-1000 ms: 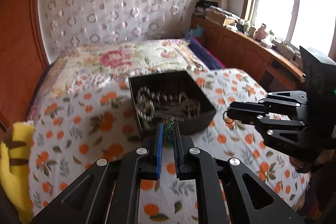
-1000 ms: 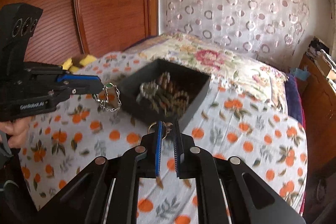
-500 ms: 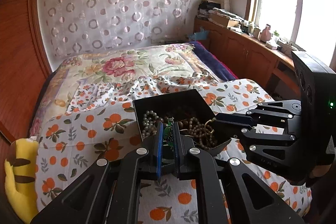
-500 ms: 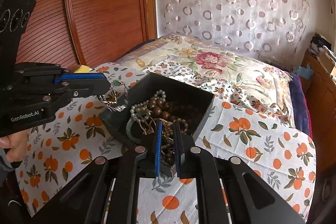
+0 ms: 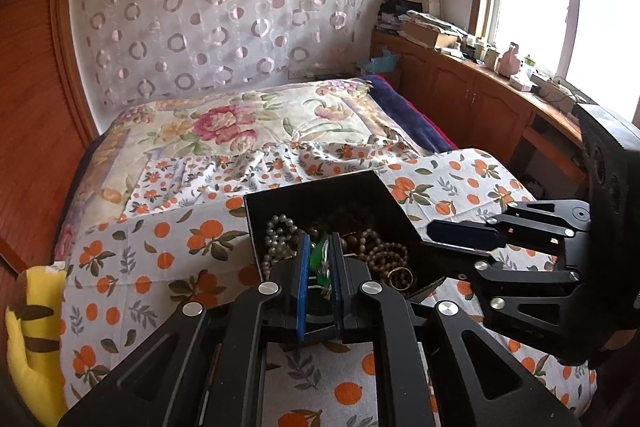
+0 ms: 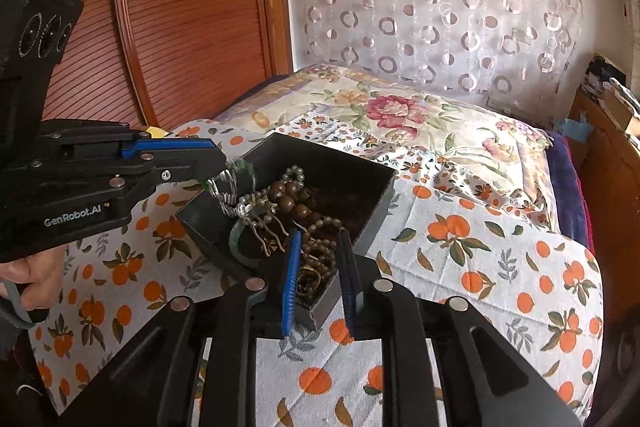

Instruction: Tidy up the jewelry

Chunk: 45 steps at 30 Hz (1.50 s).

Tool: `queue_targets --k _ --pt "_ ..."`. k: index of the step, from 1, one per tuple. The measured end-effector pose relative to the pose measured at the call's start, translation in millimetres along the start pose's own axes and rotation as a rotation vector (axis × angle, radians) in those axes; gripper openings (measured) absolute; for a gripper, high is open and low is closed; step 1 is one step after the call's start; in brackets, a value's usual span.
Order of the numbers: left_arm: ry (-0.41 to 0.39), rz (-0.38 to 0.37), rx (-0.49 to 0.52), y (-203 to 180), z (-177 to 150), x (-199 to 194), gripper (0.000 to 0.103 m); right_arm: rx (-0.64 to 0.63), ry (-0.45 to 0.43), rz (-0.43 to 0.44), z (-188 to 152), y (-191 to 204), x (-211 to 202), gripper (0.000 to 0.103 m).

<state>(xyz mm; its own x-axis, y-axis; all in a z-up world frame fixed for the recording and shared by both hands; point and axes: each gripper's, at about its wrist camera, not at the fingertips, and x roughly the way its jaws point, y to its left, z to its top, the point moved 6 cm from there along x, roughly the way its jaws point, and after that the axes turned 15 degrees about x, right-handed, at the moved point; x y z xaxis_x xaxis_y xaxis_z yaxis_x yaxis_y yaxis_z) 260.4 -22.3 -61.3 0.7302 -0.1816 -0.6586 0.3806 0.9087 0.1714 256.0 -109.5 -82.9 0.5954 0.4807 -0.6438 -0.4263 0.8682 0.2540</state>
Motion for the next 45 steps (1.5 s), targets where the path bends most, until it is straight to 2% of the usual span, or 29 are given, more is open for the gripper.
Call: queue_targets --k 1,3,5,7,8,9,10,12,13,15,16,17,20,23,32,45 --pt "-0.002 0.002 -0.003 -1 0 -1 0.028 0.004 -0.003 -0.001 -2 -1 -3 0.021" --pt "-0.011 0.005 -0.009 -1 -1 -4 0.038 0.008 -0.009 -0.008 -5 -2 -8 0.021" --pt "-0.006 0.025 -0.011 -2 -5 -7 0.043 0.026 -0.022 -0.017 -9 -5 -18 0.021" --pt "-0.012 0.041 -0.019 -4 -10 -15 0.056 0.043 -0.034 -0.022 -13 -6 -26 0.021" --pt "-0.014 0.048 -0.02 -5 -12 -19 0.06 0.05 -0.042 -0.024 -14 -6 -31 0.022" --pt "-0.015 0.06 -0.021 -6 -14 -23 0.068 0.056 -0.05 -0.027 -16 -5 -35 0.025" --pt "-0.019 0.077 -0.023 -7 -17 -29 0.075 0.066 -0.061 -0.03 -19 -5 -41 0.031" --pt "-0.031 0.101 -0.028 -8 -23 -43 0.083 0.079 -0.086 -0.038 -25 -4 -54 0.045" --pt "-0.034 0.106 -0.033 -9 -26 -48 0.088 0.084 -0.096 -0.044 -26 -3 -59 0.048" --pt "-0.042 0.12 -0.045 -11 -32 -61 0.091 0.103 -0.125 -0.056 -30 -2 -73 0.06" --pt "-0.046 0.125 -0.049 -12 -34 -67 0.094 0.111 -0.14 -0.059 -31 -2 -80 0.07" --pt "-0.051 0.127 -0.053 -13 -37 -74 0.095 0.12 -0.162 -0.067 -33 -1 -88 0.079" --pt "-0.072 0.134 -0.058 -19 -42 -97 0.095 0.14 -0.219 -0.092 -35 3 -110 0.095" --pt "-0.084 0.161 -0.055 -25 -47 -117 0.095 0.172 -0.27 -0.111 -40 6 -134 0.101" --pt "-0.112 0.188 -0.065 -38 -63 -156 0.095 0.198 -0.348 -0.164 -56 17 -181 0.101" --pt "-0.122 0.18 -0.078 -43 -72 -163 0.095 0.189 -0.353 -0.18 -65 24 -188 0.101"
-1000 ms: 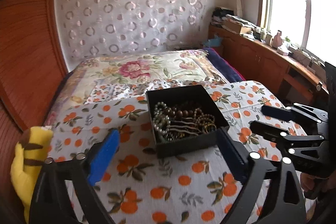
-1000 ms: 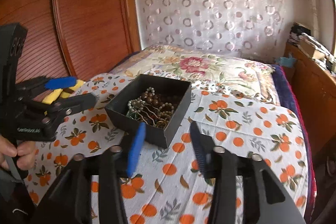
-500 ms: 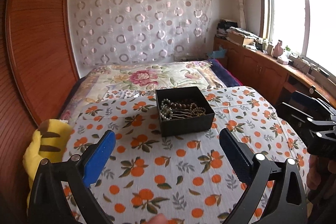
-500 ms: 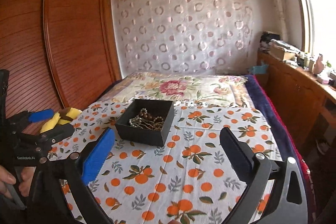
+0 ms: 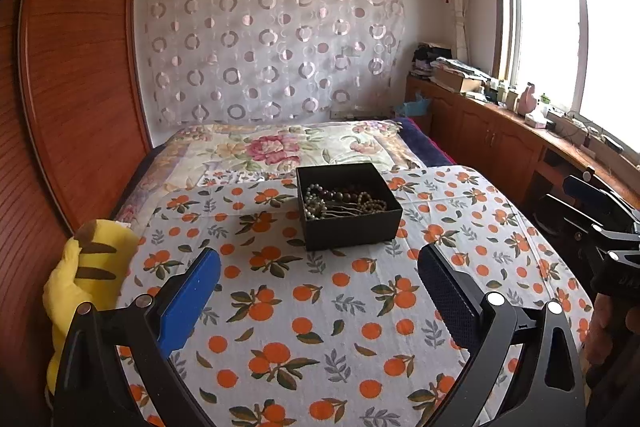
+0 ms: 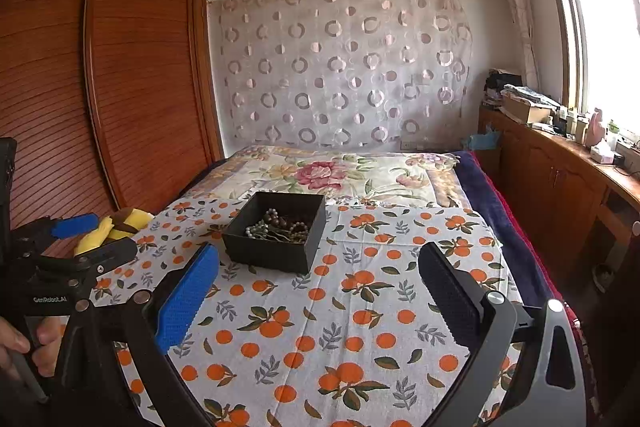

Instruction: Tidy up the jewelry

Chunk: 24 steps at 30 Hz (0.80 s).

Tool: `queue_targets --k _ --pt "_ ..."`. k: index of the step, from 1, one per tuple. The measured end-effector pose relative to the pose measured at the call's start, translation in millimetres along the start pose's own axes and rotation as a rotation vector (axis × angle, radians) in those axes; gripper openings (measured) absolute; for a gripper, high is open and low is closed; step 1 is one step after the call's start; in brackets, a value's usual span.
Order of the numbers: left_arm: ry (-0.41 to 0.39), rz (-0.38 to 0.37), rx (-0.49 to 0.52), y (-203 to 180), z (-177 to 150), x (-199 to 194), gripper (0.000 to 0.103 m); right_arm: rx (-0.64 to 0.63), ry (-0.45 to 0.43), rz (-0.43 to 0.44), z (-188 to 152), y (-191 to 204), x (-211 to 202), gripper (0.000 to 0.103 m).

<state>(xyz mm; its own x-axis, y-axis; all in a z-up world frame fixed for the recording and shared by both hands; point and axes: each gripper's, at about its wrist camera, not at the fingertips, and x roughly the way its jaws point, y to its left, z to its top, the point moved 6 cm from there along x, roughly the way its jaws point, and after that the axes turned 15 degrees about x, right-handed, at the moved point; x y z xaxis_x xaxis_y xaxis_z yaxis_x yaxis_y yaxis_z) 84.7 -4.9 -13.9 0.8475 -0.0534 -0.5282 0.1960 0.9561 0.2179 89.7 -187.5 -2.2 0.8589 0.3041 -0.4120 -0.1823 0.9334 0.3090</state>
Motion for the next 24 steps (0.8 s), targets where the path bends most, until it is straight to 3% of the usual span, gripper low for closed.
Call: queue_targets --k 24 --pt "-0.026 0.016 -0.011 6 0 -14 0.095 0.004 -0.01 -0.006 -4 2 -5 0.101"
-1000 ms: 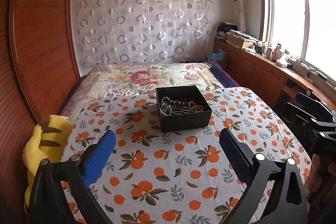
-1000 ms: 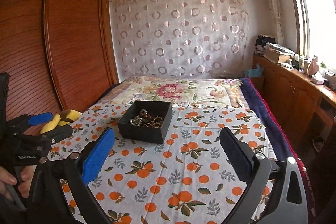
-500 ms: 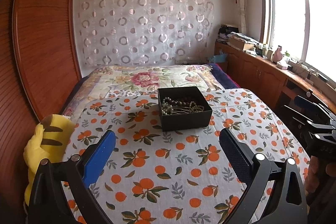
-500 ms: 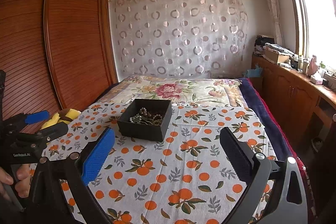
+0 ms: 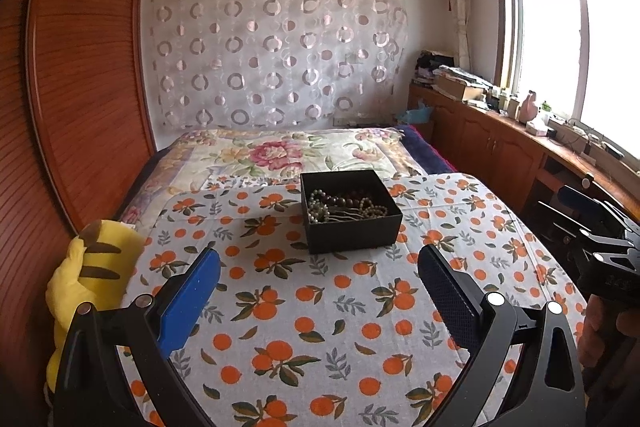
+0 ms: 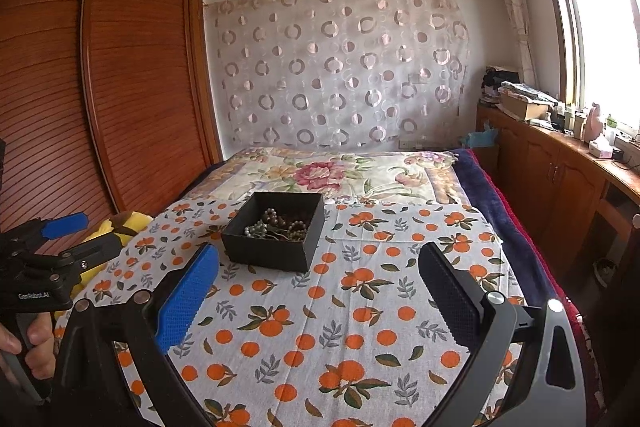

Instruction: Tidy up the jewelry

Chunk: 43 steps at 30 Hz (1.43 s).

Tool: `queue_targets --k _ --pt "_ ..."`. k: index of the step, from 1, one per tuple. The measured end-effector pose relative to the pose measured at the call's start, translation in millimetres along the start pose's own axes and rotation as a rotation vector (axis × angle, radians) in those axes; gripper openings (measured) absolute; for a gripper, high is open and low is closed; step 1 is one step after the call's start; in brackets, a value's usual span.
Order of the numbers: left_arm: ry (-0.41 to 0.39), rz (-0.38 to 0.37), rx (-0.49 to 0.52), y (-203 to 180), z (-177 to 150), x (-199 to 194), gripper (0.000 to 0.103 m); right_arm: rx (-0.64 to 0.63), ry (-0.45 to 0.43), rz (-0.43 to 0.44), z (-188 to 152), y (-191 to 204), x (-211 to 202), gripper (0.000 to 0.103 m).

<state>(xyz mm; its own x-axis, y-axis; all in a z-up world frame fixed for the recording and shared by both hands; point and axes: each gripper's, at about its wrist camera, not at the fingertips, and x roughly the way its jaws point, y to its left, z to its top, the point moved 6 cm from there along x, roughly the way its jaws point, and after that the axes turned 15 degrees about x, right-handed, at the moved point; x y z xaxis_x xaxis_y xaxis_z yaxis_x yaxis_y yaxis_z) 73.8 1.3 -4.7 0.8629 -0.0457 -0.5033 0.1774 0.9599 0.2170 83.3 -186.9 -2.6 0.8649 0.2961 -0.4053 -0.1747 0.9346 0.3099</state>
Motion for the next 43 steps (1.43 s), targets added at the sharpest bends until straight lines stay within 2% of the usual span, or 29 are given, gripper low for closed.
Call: queue_targets --k 43 --pt "-0.022 -0.005 -0.005 -8.0 7.9 -6.8 0.095 0.006 -0.006 0.006 3.5 5.3 -2.0 0.101"
